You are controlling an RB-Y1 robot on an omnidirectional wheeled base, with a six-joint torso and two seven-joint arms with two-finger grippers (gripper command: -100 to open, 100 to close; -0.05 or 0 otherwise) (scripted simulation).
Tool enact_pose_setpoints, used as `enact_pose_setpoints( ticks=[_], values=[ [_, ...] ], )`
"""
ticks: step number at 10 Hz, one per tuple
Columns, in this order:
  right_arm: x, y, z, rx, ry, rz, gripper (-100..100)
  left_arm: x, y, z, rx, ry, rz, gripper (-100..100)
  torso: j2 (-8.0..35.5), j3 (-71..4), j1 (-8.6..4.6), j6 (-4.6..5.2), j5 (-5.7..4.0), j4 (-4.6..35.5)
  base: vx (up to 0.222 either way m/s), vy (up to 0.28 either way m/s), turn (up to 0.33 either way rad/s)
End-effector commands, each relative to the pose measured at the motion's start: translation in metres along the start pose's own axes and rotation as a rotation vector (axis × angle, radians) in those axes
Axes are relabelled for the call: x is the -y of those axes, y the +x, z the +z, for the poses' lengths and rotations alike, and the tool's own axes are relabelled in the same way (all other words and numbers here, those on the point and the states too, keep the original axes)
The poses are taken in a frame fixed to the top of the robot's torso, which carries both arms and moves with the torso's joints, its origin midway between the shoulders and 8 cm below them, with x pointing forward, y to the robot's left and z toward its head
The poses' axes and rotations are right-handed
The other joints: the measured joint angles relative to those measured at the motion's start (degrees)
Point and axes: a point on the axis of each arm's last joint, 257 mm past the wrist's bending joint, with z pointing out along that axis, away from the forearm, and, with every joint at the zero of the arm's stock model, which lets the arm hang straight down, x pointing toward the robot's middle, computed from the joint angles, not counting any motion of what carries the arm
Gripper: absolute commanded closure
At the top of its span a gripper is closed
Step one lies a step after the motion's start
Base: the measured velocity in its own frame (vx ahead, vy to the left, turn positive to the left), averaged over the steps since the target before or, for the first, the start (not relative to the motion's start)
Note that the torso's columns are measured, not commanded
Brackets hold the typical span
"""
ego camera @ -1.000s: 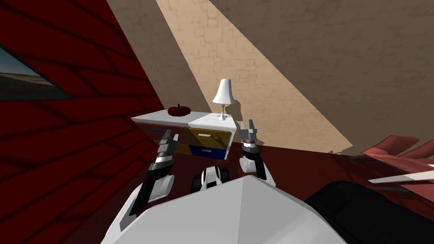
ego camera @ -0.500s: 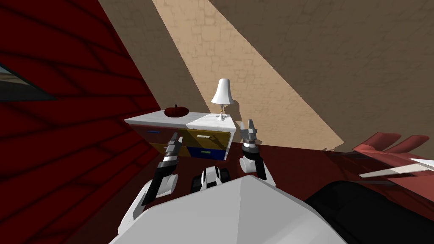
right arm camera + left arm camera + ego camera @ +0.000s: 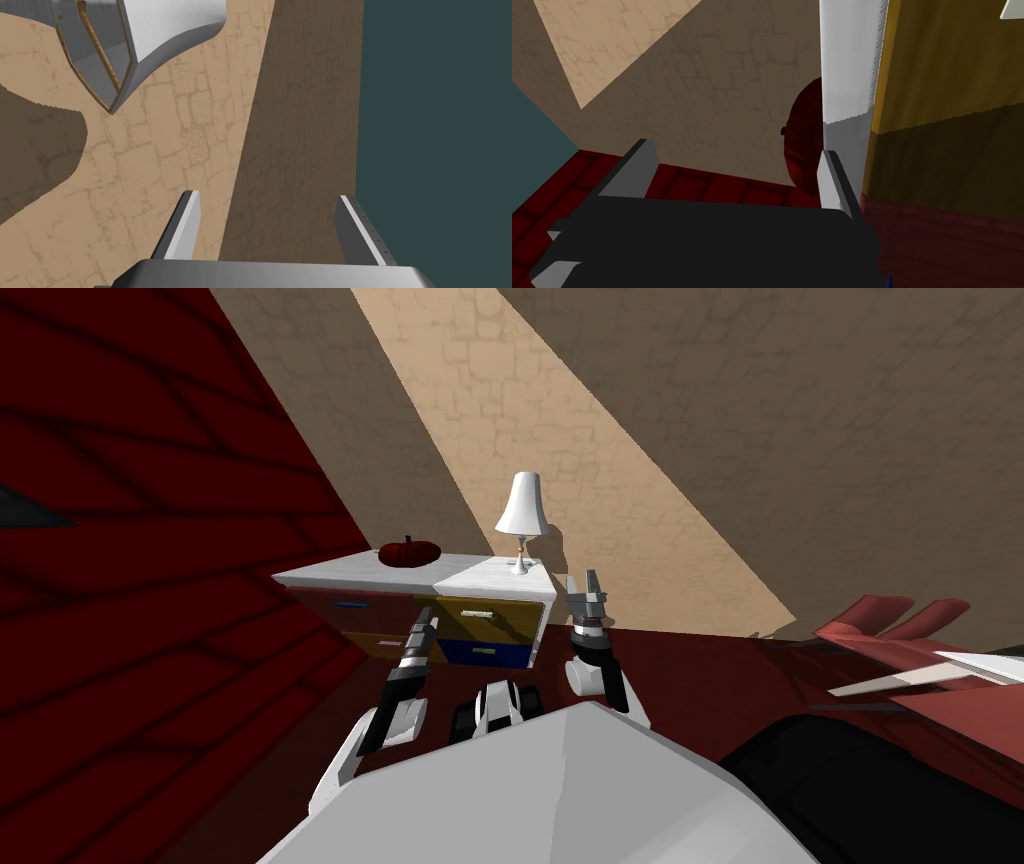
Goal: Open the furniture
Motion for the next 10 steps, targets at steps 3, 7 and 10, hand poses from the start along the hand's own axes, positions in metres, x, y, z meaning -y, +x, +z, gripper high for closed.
enact_pose_setpoints(
  ticks=[3,7,10],
  values=[
    [0.0,0.0,0.0,0.0,0.0,0.0,0,-0.043,0.018,-0.002,-0.03,-0.089,0.005,-100,0.06,0.03,0.01,-0.01,0.0,0.01,0.042,0.005,-0.053],
    [0.0,0.0,0.0,0.0,0.0,0.0,0,-0.077,0.031,-0.007,-0.06,-0.157,0.015,-100,0.03,0.02,0.01,0.0,0.0,0.01,0.034,0.008,-0.048],
    [0.0,0.0,0.0,0.0,0.0,0.0,0,-0.104,0.042,-0.012,-0.083,-0.213,0.021,-100,0.02,0.01,0.01,0.0,0.0,0.0,0.04,0.009,-0.054]
  ],
)
